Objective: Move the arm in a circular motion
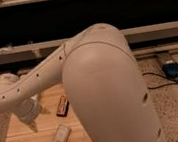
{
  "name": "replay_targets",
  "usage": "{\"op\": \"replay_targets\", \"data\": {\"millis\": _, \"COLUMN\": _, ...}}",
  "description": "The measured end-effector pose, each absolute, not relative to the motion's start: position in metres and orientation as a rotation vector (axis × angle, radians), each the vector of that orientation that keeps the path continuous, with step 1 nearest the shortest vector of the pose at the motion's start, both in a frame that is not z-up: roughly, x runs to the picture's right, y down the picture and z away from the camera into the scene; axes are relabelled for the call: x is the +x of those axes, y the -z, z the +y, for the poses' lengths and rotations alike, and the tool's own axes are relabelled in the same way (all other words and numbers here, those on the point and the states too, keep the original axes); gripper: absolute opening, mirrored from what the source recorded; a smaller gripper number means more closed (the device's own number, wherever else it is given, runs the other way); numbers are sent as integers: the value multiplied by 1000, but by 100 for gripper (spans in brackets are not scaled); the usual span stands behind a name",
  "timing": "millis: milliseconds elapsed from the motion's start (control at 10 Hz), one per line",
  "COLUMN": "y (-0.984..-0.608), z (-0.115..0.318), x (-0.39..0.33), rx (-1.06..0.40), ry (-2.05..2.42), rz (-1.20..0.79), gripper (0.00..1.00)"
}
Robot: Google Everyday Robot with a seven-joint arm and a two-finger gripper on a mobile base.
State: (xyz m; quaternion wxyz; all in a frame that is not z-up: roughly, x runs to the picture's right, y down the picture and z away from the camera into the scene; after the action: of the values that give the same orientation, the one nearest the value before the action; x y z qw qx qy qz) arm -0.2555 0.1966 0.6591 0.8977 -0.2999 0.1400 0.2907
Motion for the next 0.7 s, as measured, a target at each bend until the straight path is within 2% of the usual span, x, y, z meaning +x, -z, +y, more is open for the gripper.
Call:
{"op": "replay_targets", "data": {"millis": 400, "y": -597, "z": 271, "x": -204, "rx": -647, "ry": -569, "rz": 277, "gripper": 65}}
{"op": "replay_targets", "data": {"millis": 700, "y": -585, "z": 282, "x": -161, "rx": -663, "ry": -688, "rz": 285, "gripper": 65}}
